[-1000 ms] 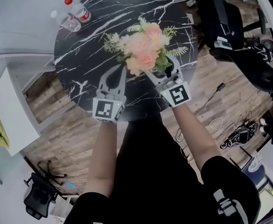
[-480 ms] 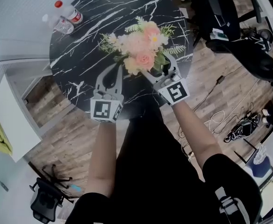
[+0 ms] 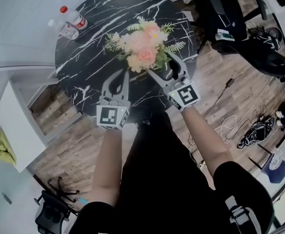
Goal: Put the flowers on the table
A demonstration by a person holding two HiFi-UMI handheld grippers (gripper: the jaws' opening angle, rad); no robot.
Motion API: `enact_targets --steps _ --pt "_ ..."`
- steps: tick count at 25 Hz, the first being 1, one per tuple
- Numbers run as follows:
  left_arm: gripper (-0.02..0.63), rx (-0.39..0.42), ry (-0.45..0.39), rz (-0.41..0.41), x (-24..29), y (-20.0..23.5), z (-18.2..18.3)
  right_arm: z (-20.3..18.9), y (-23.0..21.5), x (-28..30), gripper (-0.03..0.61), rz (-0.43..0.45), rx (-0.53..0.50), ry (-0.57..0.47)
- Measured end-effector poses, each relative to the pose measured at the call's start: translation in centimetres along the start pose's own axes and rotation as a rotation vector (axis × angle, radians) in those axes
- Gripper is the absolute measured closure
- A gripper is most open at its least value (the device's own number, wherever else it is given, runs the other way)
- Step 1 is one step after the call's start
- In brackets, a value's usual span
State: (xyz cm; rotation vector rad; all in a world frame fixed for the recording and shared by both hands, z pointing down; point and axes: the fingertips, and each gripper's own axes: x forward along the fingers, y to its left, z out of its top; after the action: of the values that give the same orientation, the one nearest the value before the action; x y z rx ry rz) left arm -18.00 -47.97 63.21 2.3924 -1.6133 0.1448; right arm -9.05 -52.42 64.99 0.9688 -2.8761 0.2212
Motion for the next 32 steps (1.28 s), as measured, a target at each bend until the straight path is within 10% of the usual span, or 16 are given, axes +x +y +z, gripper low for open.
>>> enact_targets --steps 16,24,32 --pt "0.602 0.055 0.007 -0.163 -8.6 -8.7 6.6 9.5 8.6 -10.0 0.253 0.080 0.031 0.050" --pt "0.603 0.070 -0.018 -0.246 -13.3 -12.8 11.7 15.1 13.2 -14.1 0.515 0.093 0.015 -0.028" --pt "0.603 0.103 -0.070 -0.292 -16.6 -15.6 16.1 18.8 16.3 -16.2 0.558 0.099 -0.023 -0.054"
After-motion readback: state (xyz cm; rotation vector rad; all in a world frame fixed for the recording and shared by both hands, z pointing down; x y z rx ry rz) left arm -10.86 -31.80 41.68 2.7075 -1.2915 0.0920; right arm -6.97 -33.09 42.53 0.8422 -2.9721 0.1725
